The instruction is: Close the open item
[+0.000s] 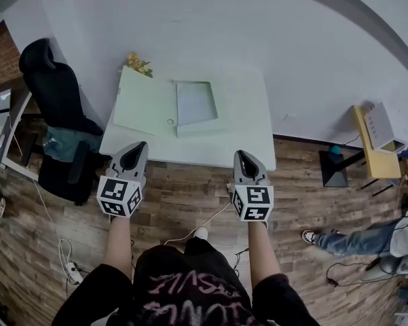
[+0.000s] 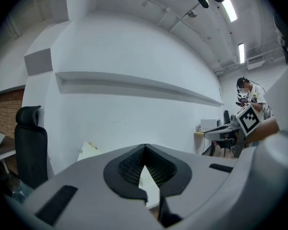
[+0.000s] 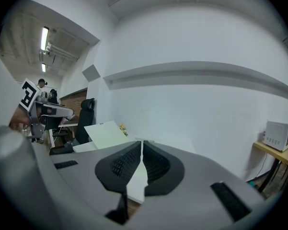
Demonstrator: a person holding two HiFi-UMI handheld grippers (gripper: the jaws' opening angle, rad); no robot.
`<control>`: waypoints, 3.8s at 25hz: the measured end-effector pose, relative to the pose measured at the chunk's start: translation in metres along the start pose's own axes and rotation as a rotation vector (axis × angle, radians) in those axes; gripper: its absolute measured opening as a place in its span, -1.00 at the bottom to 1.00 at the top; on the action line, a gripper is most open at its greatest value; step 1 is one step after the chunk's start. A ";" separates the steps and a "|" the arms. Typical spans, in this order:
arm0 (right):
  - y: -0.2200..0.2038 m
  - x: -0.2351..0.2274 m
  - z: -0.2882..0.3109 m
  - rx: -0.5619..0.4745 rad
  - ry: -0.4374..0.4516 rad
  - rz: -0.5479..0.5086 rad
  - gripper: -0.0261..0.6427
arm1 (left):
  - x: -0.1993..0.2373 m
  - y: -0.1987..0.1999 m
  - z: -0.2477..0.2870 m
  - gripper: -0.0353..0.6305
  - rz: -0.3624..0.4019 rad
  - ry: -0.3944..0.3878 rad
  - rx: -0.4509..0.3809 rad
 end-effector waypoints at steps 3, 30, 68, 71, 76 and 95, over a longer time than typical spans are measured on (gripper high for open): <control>0.010 -0.019 0.021 0.002 0.029 -0.005 -0.84 | 0.001 0.009 0.020 -0.86 -0.008 0.034 0.000; 0.039 -0.029 0.165 0.030 0.092 -0.041 -0.84 | 0.095 0.002 0.113 -0.86 -0.035 0.118 0.078; 0.039 0.036 0.348 0.187 0.065 -0.057 -0.84 | 0.301 -0.101 0.182 -0.61 -0.174 0.064 0.324; 0.042 0.027 0.348 0.180 0.063 -0.055 -0.84 | 0.293 -0.076 0.187 -0.61 -0.191 0.013 0.237; 0.049 0.009 0.341 0.164 0.053 -0.046 -0.84 | 0.263 -0.048 0.200 -0.62 -0.124 -0.072 0.191; 0.026 -0.091 0.296 0.145 -0.020 0.040 -0.84 | 0.140 0.014 0.277 -0.65 0.032 -0.264 0.147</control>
Point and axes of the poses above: the fingertips, and each gripper's own axes: z forward along the fingers, x to its left, y out of its top, the point moved 3 cm from there along -z, backward along the fingers, and after that the axes turned 7 degrees about x, right-handed, at the moved point
